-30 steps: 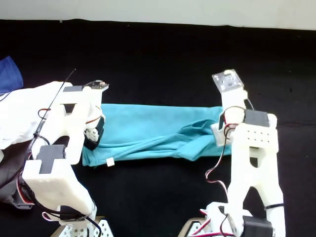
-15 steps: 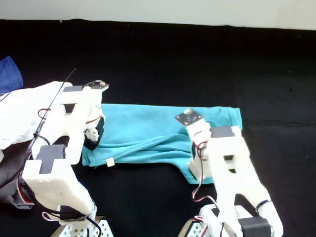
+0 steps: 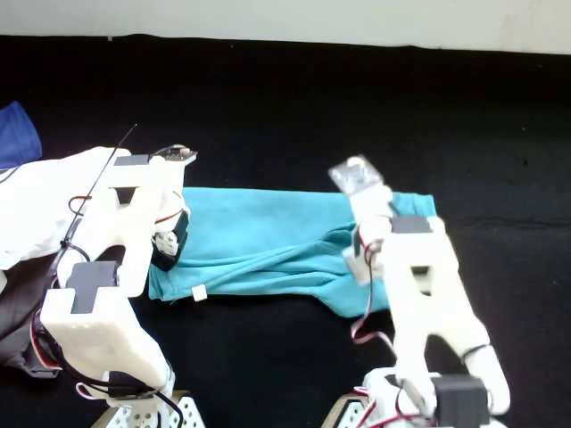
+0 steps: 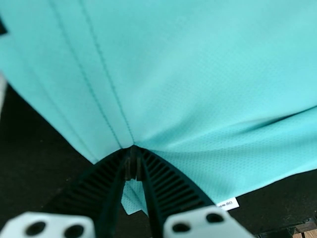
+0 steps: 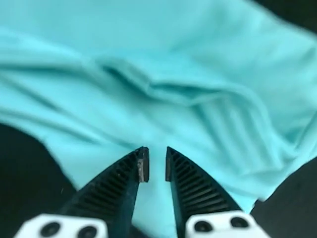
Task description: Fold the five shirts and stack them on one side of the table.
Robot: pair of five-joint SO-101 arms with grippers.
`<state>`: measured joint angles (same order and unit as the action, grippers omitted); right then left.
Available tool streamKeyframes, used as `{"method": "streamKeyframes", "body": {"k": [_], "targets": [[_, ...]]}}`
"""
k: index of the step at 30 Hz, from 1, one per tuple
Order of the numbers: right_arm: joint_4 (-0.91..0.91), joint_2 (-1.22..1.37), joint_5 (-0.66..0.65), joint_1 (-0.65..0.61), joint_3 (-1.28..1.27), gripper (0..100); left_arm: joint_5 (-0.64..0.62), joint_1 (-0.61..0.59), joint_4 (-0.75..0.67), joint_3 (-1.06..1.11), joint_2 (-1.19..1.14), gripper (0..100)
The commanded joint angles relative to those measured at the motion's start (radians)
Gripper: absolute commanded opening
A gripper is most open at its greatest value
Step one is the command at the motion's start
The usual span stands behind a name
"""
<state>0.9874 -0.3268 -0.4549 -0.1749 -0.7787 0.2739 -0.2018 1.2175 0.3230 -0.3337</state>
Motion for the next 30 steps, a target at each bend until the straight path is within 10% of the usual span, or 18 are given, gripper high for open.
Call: {"method": "streamKeyframes", "body": {"k": [1, 14, 30], "targets": [[-0.03, 0.127, 0.006, 0.015, 0.177, 7.7, 0.005, -0.021, -0.034, 0.002, -0.012, 1], [-0.012, 0.624, 0.123, 0.065, 0.699, 7.7, 0.005, -0.021, -0.034, 0.004, -0.012, 1], [0.533, 0.621, 0.115, -0.097, 1.018, 7.7, 0.005, -0.021, -0.034, 0.004, -0.012, 1]]}}
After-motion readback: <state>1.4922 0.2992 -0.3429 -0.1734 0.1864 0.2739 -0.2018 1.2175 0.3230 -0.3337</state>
